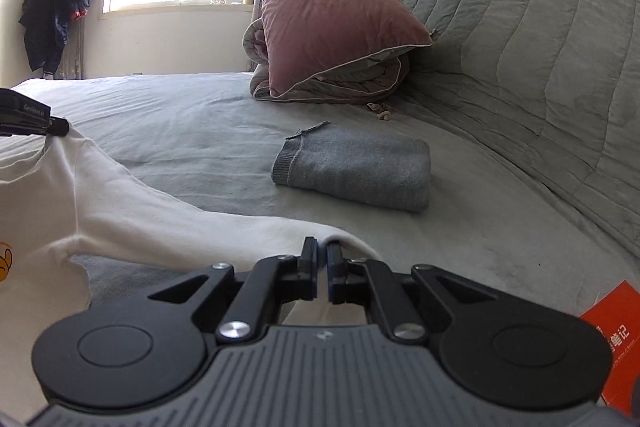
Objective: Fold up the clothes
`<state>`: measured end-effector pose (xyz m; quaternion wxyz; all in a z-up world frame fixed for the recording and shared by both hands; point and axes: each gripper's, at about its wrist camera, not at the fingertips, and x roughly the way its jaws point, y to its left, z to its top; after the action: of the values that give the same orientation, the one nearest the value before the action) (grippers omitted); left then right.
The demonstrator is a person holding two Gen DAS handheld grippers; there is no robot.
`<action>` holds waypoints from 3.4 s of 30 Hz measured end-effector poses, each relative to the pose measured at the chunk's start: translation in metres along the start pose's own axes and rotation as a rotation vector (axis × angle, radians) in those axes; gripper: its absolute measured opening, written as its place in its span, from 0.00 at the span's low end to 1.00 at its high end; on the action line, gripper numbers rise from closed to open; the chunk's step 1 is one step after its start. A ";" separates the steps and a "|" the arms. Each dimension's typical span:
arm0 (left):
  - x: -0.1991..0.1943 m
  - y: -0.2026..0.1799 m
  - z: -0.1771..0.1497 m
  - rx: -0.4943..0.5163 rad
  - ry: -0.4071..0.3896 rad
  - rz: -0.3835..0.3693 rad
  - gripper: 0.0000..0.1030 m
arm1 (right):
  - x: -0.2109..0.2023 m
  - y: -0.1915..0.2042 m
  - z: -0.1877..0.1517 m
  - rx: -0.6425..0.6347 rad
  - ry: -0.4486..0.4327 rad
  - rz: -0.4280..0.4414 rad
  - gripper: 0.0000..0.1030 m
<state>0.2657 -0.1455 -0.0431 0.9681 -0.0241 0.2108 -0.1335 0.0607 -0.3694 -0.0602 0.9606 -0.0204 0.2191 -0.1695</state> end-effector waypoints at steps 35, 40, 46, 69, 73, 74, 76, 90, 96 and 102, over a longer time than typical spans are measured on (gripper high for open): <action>-0.073 -0.102 -0.051 0.048 0.344 -0.275 0.57 | -0.009 -0.118 -0.029 0.662 0.225 0.261 0.55; -0.091 -0.140 -0.068 0.041 0.419 -0.378 0.57 | -0.013 -0.140 -0.040 0.726 0.259 0.258 0.55; -0.098 -0.188 -0.087 0.086 0.467 -0.432 0.57 | -0.014 -0.152 -0.046 0.799 0.287 0.316 0.55; -0.082 -0.235 -0.089 -0.239 0.467 -0.301 0.10 | -0.023 -0.174 -0.042 0.800 0.255 0.255 0.55; -0.083 -0.174 -0.103 -0.748 0.493 -0.464 0.09 | -0.024 -0.175 -0.043 0.798 0.259 0.258 0.55; -0.087 -0.163 -0.111 -0.837 0.491 -0.479 0.09 | -0.023 -0.175 -0.043 0.798 0.264 0.261 0.55; -0.095 -0.145 -0.126 -0.945 0.485 -0.472 0.09 | -0.022 -0.173 -0.045 0.798 0.276 0.269 0.55; -0.114 -0.073 -0.169 -1.113 0.475 -0.326 0.05 | -0.014 -0.111 -0.052 0.710 0.452 0.511 0.55; -0.112 -0.067 -0.166 -1.103 0.480 -0.314 0.04 | -0.025 -0.077 -0.050 0.495 0.435 0.476 0.47; -0.112 -0.063 -0.151 -0.977 0.494 -0.299 0.05 | -0.036 -0.040 -0.050 0.181 0.369 0.416 0.08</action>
<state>0.0892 -0.1746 -0.1291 0.7370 -0.4668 0.4627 -0.1579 -0.0044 -0.3933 -0.0861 0.9166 0.1417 0.3737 0.0115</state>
